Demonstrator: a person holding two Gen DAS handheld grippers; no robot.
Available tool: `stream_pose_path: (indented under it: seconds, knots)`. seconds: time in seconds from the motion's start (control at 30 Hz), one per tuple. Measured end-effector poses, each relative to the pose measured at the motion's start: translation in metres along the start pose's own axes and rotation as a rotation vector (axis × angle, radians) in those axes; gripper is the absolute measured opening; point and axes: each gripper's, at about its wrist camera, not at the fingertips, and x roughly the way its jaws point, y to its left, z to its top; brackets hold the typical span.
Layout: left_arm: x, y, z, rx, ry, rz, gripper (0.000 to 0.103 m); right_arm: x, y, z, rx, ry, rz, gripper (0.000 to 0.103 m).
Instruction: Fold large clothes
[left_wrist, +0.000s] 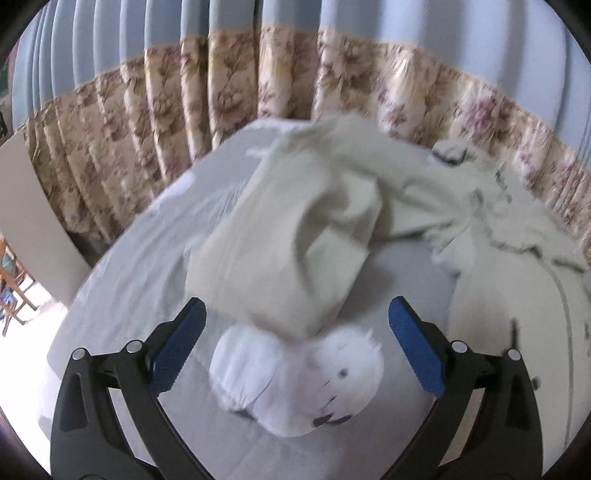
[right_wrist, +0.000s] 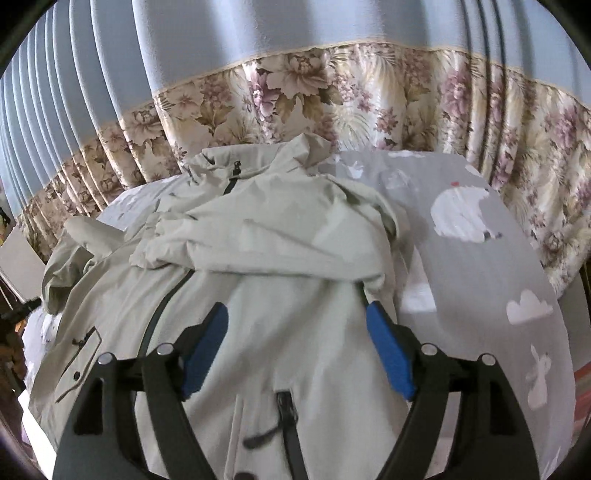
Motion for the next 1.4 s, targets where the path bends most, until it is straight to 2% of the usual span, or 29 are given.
stream_pose_path:
  seconds: [0.03, 0.1, 0.17, 0.23, 0.3, 0.33, 0.37, 0.47, 0.57, 0.67, 0.73, 0.8, 0.83, 0.9, 1.03, 1.13, 1.2, 1.23, 1.27, 1.3, 1.33, 1.4]
  knots:
    - [0.008, 0.001, -0.003, 0.005, 0.012, 0.008, 0.098, -0.001, -0.001, -0.002, 0.005, 0.006, 0.003, 0.078]
    - [0.022, 0.001, -0.003, 0.029, 0.023, 0.073, 0.097, -0.003, -0.001, -0.003, 0.006, 0.002, -0.002, 0.078]
    - [0.032, 0.006, 0.001, 0.017, 0.045, 0.083, 0.094, -0.006, -0.001, -0.005, 0.01, -0.003, 0.003, 0.078]
    - [0.045, 0.014, 0.012, -0.008, 0.068, 0.098, 0.08, -0.011, -0.001, -0.006, 0.011, -0.008, 0.002, 0.078]
    - [0.051, 0.018, 0.022, 0.007, 0.068, 0.135, 0.052, -0.015, -0.002, -0.007, 0.016, -0.018, 0.004, 0.078]
    - [0.053, 0.026, 0.028, 0.006, 0.059, 0.166, 0.045, -0.018, -0.002, -0.006, 0.016, -0.024, 0.006, 0.078]
    - [0.05, 0.034, 0.032, -0.009, 0.047, 0.18, 0.022, -0.022, -0.002, -0.005, 0.015, -0.029, 0.007, 0.078]
    - [0.033, 0.067, 0.053, -0.079, -0.026, 0.228, 0.019, -0.029, -0.006, -0.003, 0.019, -0.04, 0.001, 0.078]
    - [0.015, 0.08, 0.075, -0.085, -0.087, 0.238, 0.019, -0.03, -0.014, -0.002, 0.029, -0.043, -0.007, 0.078]
    - [-0.003, 0.064, 0.095, -0.046, -0.156, 0.215, 0.019, -0.026, -0.02, -0.001, 0.047, -0.046, -0.004, 0.078]
    - [-0.02, 0.044, 0.108, -0.031, -0.224, 0.163, 0.019, -0.025, -0.02, 0.0, 0.055, -0.051, 0.007, 0.078]
    - [-0.028, 0.024, 0.117, -0.02, -0.256, 0.117, 0.019, -0.022, -0.018, 0.001, 0.051, -0.051, 0.014, 0.078]
    - [-0.035, 0.008, 0.124, -0.018, -0.284, 0.061, 0.019, -0.02, -0.017, 0.002, 0.047, -0.051, 0.016, 0.078]
    - [-0.041, -0.023, 0.138, 0.017, -0.312, 0.008, 0.019, -0.019, -0.016, 0.005, 0.046, -0.053, 0.022, 0.078]
    - [-0.048, -0.125, 0.157, 0.15, -0.344, -0.151, 0.019, -0.022, -0.017, 0.01, 0.052, -0.072, 0.027, 0.078]
    - [-0.044, -0.206, 0.151, 0.256, -0.321, -0.254, 0.02, -0.025, -0.025, 0.012, 0.068, -0.082, 0.024, 0.078]
    - [-0.035, -0.255, 0.14, 0.312, -0.285, -0.309, 0.024, -0.027, -0.033, 0.012, 0.077, -0.085, 0.011, 0.078]
    - [-0.025, -0.285, 0.13, 0.339, -0.242, -0.346, 0.025, -0.027, -0.036, 0.011, 0.083, -0.083, 0.007, 0.078]
    - [-0.015, -0.305, 0.123, 0.354, -0.204, -0.365, 0.033, -0.027, -0.04, 0.01, 0.09, -0.081, 0.003, 0.078]
    - [-0.006, -0.325, 0.112, 0.372, -0.155, -0.379, 0.046, -0.027, -0.043, 0.01, 0.098, -0.081, -0.001, 0.078]
    - [0.004, -0.347, 0.098, 0.384, -0.108, -0.395, 0.052, -0.028, -0.049, 0.009, 0.108, -0.078, -0.007, 0.078]
    - [0.014, -0.37, 0.075, 0.387, -0.059, -0.402, 0.087, -0.028, -0.056, 0.008, 0.118, -0.072, -0.015, 0.078]
